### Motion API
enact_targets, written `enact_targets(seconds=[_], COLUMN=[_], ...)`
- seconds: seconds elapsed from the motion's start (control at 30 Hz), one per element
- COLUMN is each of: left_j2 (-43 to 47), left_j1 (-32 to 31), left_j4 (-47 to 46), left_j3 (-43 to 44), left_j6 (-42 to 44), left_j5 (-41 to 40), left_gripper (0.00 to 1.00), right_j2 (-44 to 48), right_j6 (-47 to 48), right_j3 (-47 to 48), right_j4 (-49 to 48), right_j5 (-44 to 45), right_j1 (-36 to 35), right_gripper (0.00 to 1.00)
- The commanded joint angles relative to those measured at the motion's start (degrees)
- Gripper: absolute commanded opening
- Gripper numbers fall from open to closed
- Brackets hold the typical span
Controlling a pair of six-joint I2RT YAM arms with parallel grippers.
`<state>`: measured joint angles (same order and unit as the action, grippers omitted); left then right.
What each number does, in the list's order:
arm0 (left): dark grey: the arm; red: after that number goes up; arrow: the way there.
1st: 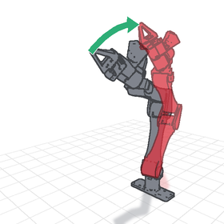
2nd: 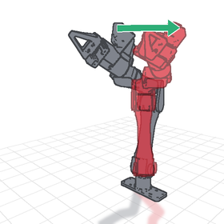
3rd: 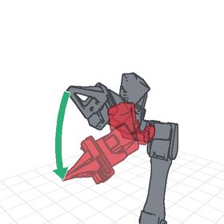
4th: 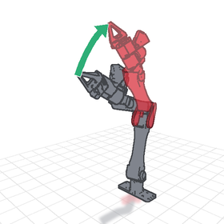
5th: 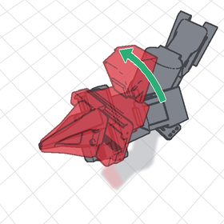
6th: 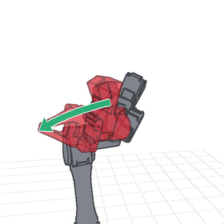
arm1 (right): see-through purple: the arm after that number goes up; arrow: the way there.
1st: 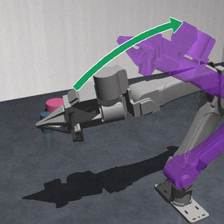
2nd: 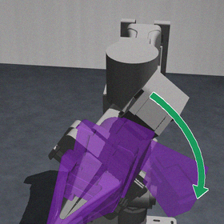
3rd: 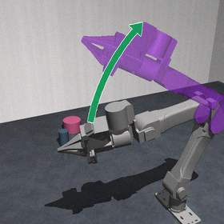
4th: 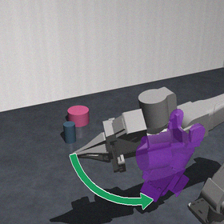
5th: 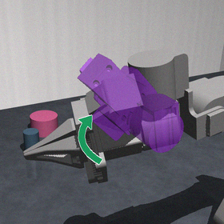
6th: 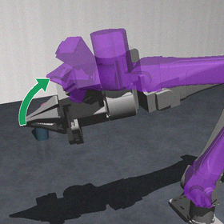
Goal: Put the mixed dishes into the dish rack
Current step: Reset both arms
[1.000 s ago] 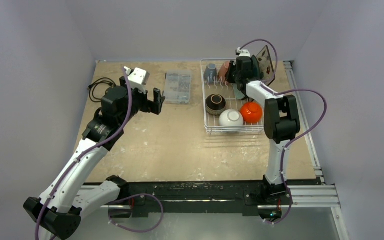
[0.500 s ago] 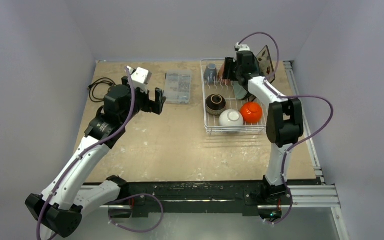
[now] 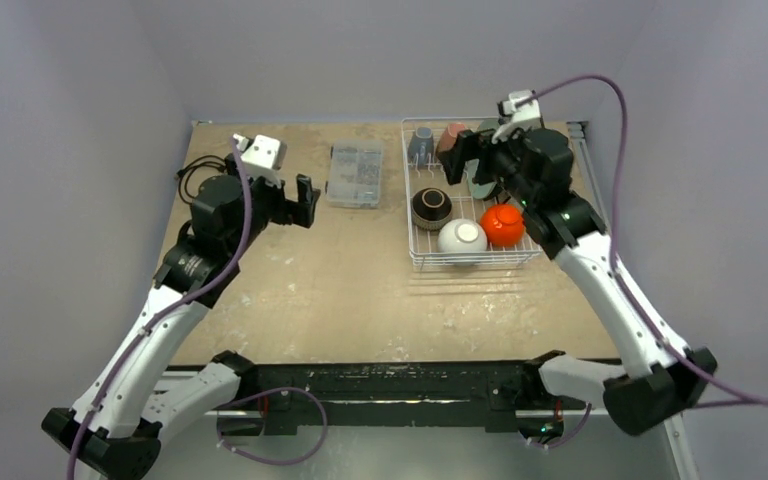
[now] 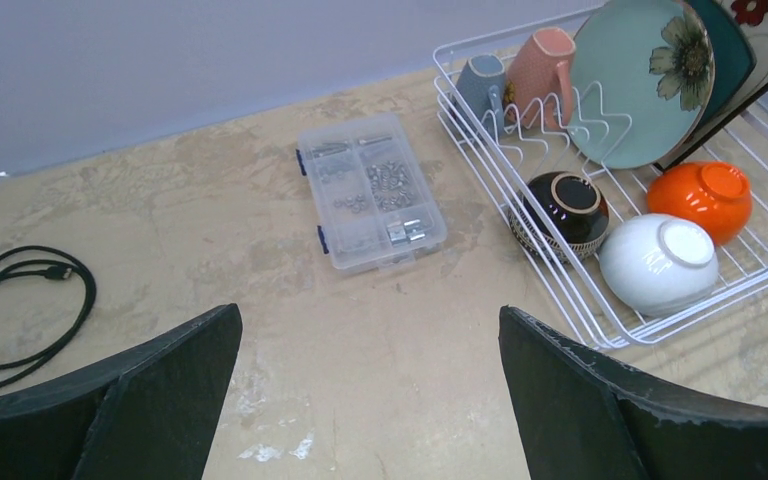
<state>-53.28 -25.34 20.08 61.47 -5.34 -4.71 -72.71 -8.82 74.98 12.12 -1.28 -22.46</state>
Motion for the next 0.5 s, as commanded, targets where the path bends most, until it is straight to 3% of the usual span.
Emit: enact_targets(seconds=[0.0,0.2,0.47], left_j2=[5.6,14.1,20.8], left_j1=[0.3,0.3,0.3], left_j4=[1.7,2.5,2.2], left_j3=[5.4,6.9,9.2], left_j6=[0.0,-2.4,-3.9], left_j5=[-2.8,-2.2,-2.6], left_gripper=[1.0,1.0,1.0], right_j2=[14.7,31.7,38.1], right_j6=[-0.4,-0.6,0.3], right_j3=[-4.1,-6.4,-5.0], right_j4=[1.6,1.6,1.3], right_j5=[-3.7,5.5,18.0], right_j1=[1.0,1.0,1.0], right_gripper=[0.99,0.99,0.99])
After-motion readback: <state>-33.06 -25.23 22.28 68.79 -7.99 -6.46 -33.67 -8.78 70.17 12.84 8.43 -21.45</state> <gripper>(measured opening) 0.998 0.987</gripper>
